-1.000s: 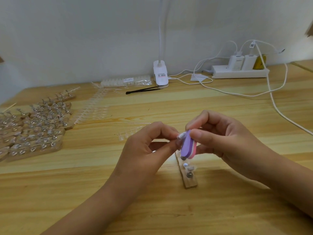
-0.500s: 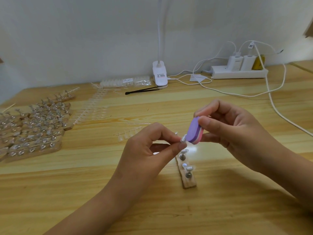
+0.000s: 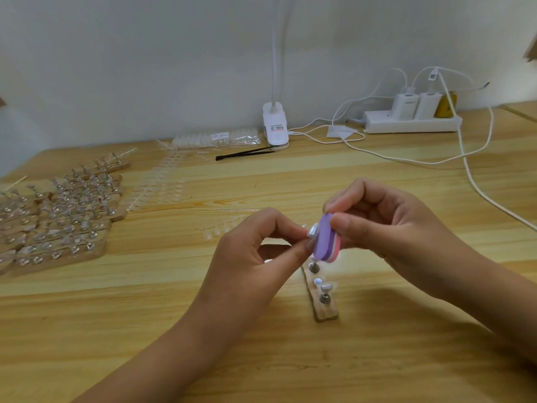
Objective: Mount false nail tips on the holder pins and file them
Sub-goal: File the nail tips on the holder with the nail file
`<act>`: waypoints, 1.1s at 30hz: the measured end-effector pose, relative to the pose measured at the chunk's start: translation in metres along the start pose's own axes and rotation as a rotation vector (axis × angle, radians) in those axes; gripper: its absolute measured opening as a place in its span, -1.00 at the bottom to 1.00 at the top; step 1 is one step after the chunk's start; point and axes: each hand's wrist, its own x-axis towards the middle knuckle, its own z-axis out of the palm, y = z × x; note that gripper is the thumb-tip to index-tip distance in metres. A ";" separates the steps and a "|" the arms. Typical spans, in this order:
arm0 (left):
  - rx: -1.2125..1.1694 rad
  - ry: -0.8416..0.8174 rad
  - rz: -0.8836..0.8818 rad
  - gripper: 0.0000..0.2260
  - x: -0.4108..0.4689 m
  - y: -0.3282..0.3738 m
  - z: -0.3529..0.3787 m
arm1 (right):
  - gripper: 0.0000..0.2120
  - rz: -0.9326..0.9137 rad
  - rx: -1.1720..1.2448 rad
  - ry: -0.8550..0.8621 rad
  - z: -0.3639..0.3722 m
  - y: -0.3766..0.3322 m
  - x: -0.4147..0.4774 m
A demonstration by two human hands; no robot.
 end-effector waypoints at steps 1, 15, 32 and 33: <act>0.008 0.003 0.003 -0.89 0.000 -0.001 0.000 | -0.88 0.003 -0.001 0.014 0.000 0.000 0.000; 0.067 -0.025 0.069 -0.93 -0.001 -0.002 -0.002 | -0.82 0.074 -0.015 -0.020 -0.001 -0.001 0.000; 0.244 0.007 0.175 -0.88 0.000 -0.006 -0.002 | -0.87 0.071 -0.018 -0.012 -0.001 0.000 -0.001; 0.241 0.010 0.174 -0.88 0.000 -0.005 -0.002 | -0.88 0.068 -0.023 -0.020 0.000 0.000 -0.001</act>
